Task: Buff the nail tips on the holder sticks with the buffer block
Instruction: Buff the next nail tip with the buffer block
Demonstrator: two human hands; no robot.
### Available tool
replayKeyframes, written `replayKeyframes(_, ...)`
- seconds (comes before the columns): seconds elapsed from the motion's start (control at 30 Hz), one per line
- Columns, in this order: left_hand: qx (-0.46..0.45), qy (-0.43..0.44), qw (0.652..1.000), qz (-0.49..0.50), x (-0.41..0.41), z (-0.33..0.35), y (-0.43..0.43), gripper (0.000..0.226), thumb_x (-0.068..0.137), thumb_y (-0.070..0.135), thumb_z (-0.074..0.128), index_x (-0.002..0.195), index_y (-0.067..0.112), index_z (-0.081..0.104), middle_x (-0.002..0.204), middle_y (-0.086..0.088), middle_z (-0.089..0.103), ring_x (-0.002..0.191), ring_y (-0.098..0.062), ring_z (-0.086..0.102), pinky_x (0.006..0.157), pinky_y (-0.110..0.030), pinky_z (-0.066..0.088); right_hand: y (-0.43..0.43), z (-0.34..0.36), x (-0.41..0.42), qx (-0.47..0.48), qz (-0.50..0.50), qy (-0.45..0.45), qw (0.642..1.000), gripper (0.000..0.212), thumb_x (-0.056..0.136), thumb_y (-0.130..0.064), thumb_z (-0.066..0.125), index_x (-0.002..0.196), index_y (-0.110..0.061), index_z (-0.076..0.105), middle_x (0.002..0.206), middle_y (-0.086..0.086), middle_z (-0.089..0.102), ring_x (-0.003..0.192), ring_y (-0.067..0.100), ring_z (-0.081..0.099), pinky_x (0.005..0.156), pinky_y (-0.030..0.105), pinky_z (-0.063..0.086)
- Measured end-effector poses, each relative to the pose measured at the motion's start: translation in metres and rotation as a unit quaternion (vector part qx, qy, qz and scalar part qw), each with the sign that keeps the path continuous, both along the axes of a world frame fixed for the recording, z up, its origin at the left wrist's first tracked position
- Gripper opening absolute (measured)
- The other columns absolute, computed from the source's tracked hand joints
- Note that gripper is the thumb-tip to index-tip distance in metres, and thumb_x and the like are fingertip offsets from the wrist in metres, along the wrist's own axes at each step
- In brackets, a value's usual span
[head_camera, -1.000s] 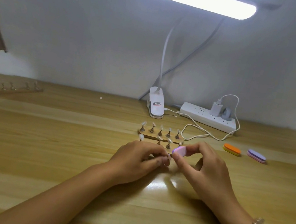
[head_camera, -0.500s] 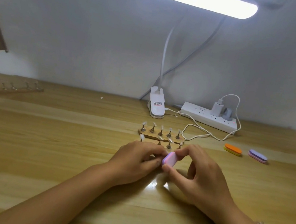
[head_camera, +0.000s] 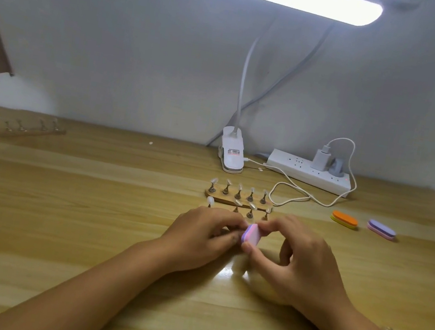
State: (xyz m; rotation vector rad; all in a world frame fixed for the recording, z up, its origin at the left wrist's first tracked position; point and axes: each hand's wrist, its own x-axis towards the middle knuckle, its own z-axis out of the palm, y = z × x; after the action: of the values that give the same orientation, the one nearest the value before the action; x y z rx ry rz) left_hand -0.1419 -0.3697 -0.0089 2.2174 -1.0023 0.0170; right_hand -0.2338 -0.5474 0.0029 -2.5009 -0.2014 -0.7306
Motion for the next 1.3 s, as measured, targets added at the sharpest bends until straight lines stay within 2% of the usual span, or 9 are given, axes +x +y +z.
replayKeyframes(0.13,-0.004,0.008,1.0,0.0,0.0,0.001,-0.001,0.014,0.098,0.037,0.056,0.103,0.035,0.069,0.089,0.026,0.068,0.083,0.004,0.06,0.072,-0.029,0.046,-0.006,0.001,0.007,0.071,-0.024,0.014,0.997,0.019,0.08,-0.043,0.072,0.091,-0.029,0.065,0.092,-0.015,0.066,0.059,0.003,0.051,0.059,0.022,0.037)
replayKeyframes(0.27,-0.028,0.012,1.0,0.001,-0.002,0.002,-0.001,0.014,0.1,0.029,0.056,0.102,0.032,0.07,0.093,0.024,0.073,0.091,0.006,0.065,0.08,-0.032,0.052,-0.011,0.005,0.006,0.165,-0.001,0.017,0.986,0.006,0.088,-0.034,0.066,0.094,-0.033,0.065,0.096,-0.013,0.068,0.058,0.002,0.055,0.051,0.013,0.036)
replayKeyframes(0.4,-0.009,-0.005,1.0,0.006,-0.003,0.002,-0.001,0.019,0.095,0.033,0.048,0.104,0.033,0.066,0.085,0.024,0.063,0.078,-0.003,0.056,0.071,-0.035,0.047,-0.001,0.004,0.001,0.06,0.041,0.014,0.997,0.021,0.084,-0.035,0.073,0.102,-0.028,0.065,0.097,-0.017,0.062,0.058,0.011,0.053,0.057,0.03,0.046)
replayKeyframes(0.53,0.001,-0.004,1.0,0.001,-0.004,0.003,-0.001,0.026,0.09,0.035,0.043,0.103,0.033,0.065,0.093,0.02,0.067,0.084,-0.01,0.06,0.078,-0.04,0.051,-0.003,0.003,0.005,0.065,-0.008,0.012,0.998,0.024,0.08,-0.037,0.074,0.1,-0.026,0.065,0.097,-0.016,0.062,0.058,0.012,0.053,0.065,0.041,0.05)
replayKeyframes(0.63,0.006,-0.004,1.0,0.004,-0.004,0.003,-0.001,0.033,0.087,0.037,0.041,0.109,0.034,0.066,0.098,0.016,0.068,0.088,-0.012,0.06,0.078,-0.04,0.05,0.003,0.002,0.0,0.011,0.025,-0.007,1.0,0.029,0.077,-0.047,0.072,0.096,-0.027,0.063,0.096,-0.017,0.061,0.053,0.01,0.05,0.056,0.034,0.048)
replayKeyframes(0.73,0.004,-0.003,1.0,0.005,-0.003,0.002,-0.001,0.028,0.09,0.035,0.044,0.107,0.034,0.066,0.097,0.017,0.068,0.089,-0.01,0.059,0.078,-0.039,0.05,0.0,0.003,0.002,0.045,0.012,0.012,0.999,0.027,0.077,-0.046,0.073,0.093,-0.027,0.062,0.094,-0.015,0.062,0.059,0.009,0.051,0.058,0.028,0.043)
replayKeyframes(0.93,0.03,-0.02,0.999,0.009,-0.003,0.0,0.0,0.028,0.089,0.037,0.044,0.11,0.041,0.062,0.089,0.025,0.058,0.078,0.0,0.048,0.067,-0.029,0.038,0.002,0.001,0.0,0.01,0.018,0.006,1.0,0.03,0.075,-0.048,0.07,0.093,-0.027,0.06,0.093,-0.017,0.058,0.056,0.008,0.048,0.056,0.029,0.043)
replayKeyframes(1.07,0.014,-0.011,1.0,0.008,-0.002,0.001,-0.001,0.02,0.095,0.033,0.051,0.108,0.038,0.066,0.098,0.022,0.067,0.083,0.001,0.055,0.073,-0.031,0.046,-0.006,0.002,0.007,0.073,-0.019,0.017,0.997,0.027,0.076,-0.046,0.073,0.09,-0.028,0.06,0.092,-0.015,0.06,0.064,0.004,0.051,0.06,0.026,0.039)
replayKeyframes(1.3,-0.096,0.053,0.994,-0.03,0.0,0.0,-0.002,0.01,0.097,0.014,0.061,0.096,0.024,0.064,0.086,0.014,0.071,0.057,0.015,0.054,0.055,-0.013,0.036,-0.003,0.0,0.001,0.077,0.007,0.024,0.997,0.031,0.075,-0.043,0.07,0.099,-0.029,0.056,0.1,-0.015,0.057,0.057,0.016,0.055,0.061,0.039,0.05)
